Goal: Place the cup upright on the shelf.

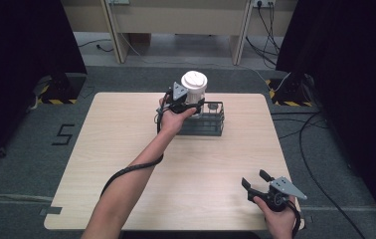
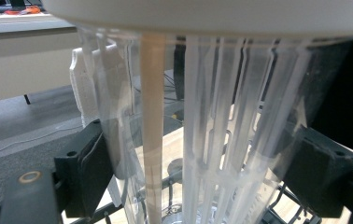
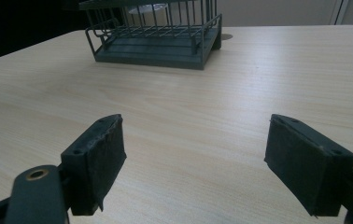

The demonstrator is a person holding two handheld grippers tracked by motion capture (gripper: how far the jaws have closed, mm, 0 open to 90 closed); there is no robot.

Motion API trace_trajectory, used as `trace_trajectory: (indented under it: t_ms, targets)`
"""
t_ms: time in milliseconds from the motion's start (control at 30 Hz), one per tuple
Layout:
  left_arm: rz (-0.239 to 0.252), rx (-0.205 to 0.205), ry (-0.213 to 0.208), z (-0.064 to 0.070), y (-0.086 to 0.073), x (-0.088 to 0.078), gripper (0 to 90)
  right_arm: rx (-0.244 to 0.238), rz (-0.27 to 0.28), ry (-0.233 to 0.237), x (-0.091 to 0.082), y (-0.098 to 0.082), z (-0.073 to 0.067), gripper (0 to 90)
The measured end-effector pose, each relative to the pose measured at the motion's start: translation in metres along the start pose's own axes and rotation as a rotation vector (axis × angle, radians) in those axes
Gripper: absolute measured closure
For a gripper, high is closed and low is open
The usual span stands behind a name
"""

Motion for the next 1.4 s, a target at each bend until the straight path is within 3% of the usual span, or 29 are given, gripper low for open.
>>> trace_trajectory:
  t_ms: [900, 1400]
  targets:
    - [-0.054, -0.016, 0.005, 0.004, -0.023, 0.014, 17.2, -0.001, -0.002, 0.004, 0.0, 0.0, 0.0, 20.4]
    - [-0.06, -0.019, -0.006, 0.002, -0.025, 0.01, 16.6, -0.008, -0.003, 0.002, 0.0, 0.0, 0.0, 20.4]
Point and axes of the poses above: each handheld gripper's, and its own axes: x roughly forward along the jaws, y roughly out of its top, z roughly to its right, the point moved 2 cm from there along x, roughly forward along the jaws, and after that the axes turned 8 degrees about -z, right-handed, at the moved point
